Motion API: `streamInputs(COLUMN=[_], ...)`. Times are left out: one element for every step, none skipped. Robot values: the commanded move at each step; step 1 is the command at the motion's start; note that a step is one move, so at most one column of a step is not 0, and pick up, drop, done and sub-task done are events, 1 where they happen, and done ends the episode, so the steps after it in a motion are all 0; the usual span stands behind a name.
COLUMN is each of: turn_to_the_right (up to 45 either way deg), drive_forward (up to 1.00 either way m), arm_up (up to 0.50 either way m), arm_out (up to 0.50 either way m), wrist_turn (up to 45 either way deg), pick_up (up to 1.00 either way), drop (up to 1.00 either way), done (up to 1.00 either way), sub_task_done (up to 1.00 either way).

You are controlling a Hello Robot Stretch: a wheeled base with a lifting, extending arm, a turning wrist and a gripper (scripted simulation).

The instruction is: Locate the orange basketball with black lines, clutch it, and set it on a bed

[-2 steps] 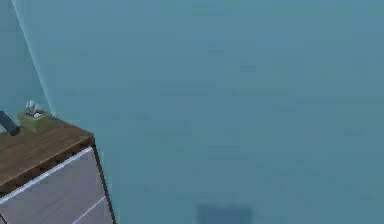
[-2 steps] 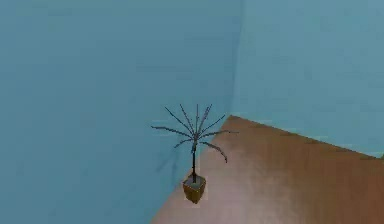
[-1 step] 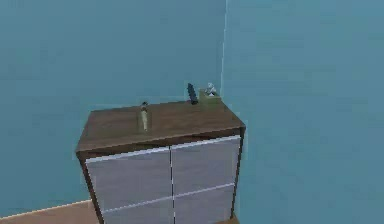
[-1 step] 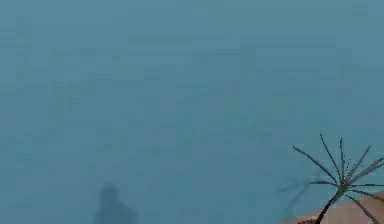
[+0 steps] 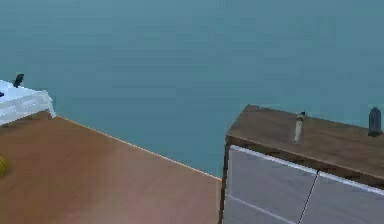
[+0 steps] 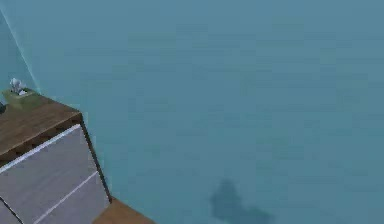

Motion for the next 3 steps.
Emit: streamInputs(turn_to_the_right=[-45.0,-15.0,0.0], drive_forward=[0.0,0.0,1.0], arm_up=[0.0,0.0,0.0], arm_out=[0.0,0.0,0.0], wrist_turn=[0.0,0.0,0.0], pick_up=[0.0,0.0,0.0], drop=[0.0,0.0,0.0], done=[0.0,0.0,0.0], sub_task_done=[0.0,0.0,0.0])
